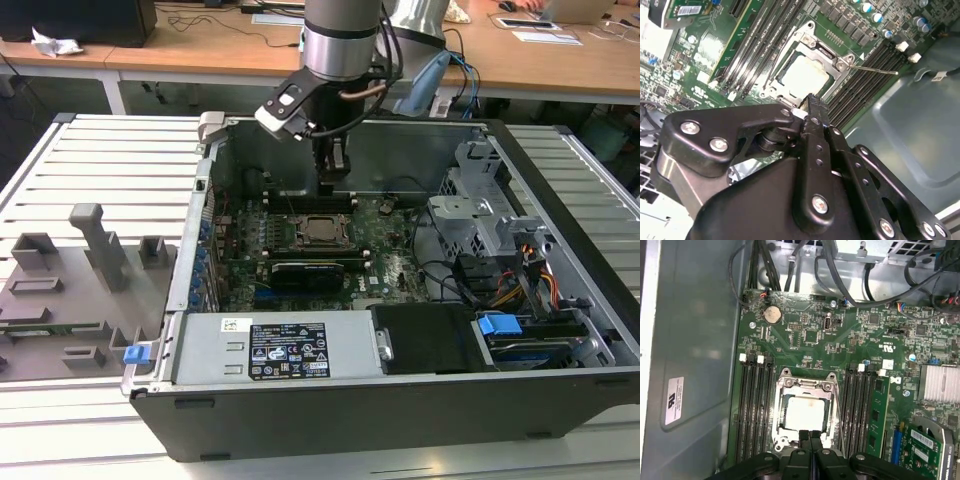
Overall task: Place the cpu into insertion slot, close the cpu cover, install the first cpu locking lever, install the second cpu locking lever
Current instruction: 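Install the first cpu locking lever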
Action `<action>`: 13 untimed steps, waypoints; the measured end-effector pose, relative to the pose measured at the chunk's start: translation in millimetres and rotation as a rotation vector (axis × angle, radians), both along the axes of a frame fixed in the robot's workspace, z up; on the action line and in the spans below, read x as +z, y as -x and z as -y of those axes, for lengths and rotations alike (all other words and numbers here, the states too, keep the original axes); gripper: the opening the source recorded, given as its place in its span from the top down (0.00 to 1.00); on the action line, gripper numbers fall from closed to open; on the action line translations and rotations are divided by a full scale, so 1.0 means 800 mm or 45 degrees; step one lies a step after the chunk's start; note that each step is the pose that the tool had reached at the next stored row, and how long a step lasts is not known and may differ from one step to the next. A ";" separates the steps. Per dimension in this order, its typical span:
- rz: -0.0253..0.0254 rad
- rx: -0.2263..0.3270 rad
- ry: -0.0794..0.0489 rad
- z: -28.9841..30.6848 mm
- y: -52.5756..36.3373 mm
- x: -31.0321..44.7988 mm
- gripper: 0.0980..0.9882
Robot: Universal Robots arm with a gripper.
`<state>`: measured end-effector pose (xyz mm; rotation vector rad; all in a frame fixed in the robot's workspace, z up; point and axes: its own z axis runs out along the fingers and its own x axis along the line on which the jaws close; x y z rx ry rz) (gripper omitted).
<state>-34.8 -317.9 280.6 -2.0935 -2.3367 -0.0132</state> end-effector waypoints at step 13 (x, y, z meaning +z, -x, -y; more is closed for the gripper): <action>-0.0001 0.102 0.000 0.0009 0.002 0.0164 0.99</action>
